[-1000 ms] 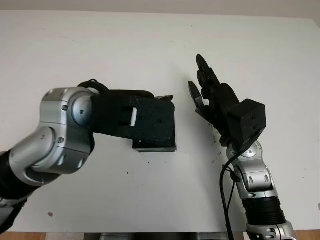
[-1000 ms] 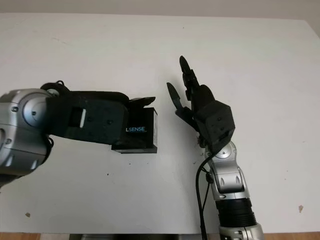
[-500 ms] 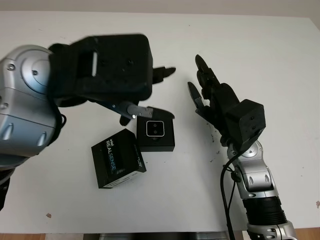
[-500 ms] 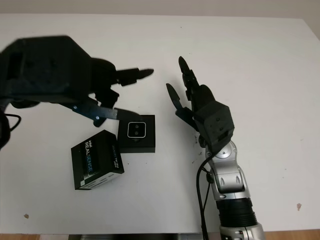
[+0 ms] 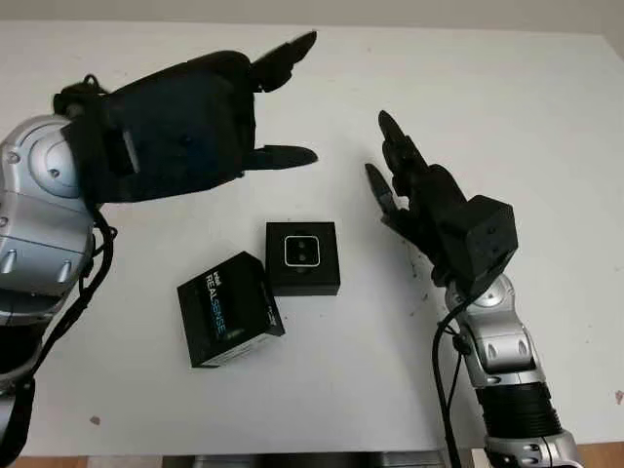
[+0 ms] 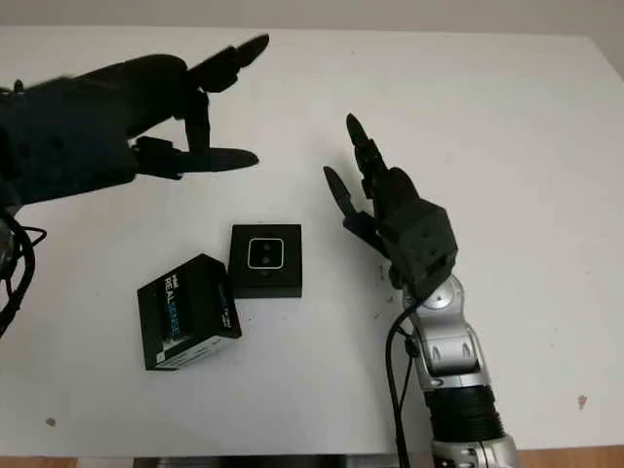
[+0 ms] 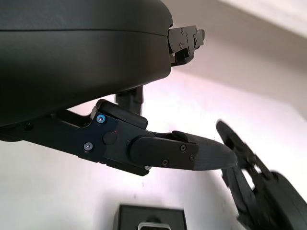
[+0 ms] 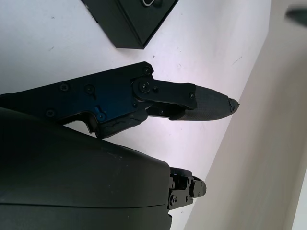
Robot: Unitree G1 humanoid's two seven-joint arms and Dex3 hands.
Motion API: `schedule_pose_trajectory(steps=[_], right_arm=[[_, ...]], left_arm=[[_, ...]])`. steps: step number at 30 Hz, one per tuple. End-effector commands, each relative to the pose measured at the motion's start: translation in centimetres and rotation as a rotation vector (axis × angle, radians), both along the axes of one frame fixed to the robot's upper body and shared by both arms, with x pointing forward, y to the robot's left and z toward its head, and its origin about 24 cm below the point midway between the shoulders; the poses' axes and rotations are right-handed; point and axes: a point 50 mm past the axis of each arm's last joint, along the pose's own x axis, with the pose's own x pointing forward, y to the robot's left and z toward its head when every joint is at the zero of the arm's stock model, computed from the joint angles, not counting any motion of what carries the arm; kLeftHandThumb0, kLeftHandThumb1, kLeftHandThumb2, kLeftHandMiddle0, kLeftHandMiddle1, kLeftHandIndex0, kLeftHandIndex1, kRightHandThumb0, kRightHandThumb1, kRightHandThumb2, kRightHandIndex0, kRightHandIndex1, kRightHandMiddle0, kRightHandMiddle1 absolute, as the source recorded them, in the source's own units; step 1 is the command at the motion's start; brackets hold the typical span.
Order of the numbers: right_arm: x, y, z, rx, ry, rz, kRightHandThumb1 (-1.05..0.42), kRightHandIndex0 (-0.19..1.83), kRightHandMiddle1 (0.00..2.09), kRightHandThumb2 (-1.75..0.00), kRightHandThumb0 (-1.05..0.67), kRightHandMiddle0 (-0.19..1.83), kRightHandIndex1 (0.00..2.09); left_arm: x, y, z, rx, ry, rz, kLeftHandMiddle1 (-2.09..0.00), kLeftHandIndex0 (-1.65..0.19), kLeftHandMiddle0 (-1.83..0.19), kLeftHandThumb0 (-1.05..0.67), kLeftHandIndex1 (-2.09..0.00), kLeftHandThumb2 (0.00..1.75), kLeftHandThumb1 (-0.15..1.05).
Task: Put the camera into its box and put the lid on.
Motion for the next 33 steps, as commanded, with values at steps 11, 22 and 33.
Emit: schedule_pose_trajectory(steps=[11,22,33], right_arm=[[-0.3,-0.7,0.4,-0.013,-0.004,-0.002,-1.05,-0.02,0.05,-0.53,-0.7,0.01,0.06],[-0.2,-1.0,0.3,0.001,0.009,0.005,-1.05,-0.05,0.05,-0.52,-0.71,-0.01,0.04],[-0.1,-1.1,0.3,0.002,0.008,0.006,-1.05,-0.05,0.05,-0.52,-0.68,0.0,0.05]], left_arm=[[-5.9,2.9,-2.9,0.143,0.072,0.033,0.0,0.19,0.19,-1.01,0.0,0.05,1.01],[-11.0,3.8,-3.8,0.253,0.217,0.101,0.0,0.19,0.19,-1.04,0.0,0.06,0.98],[-11.5,3.7,-7.9,0.286,0.224,0.121,0.0,0.19,0.19,-1.05,0.0,0.13,1.05]])
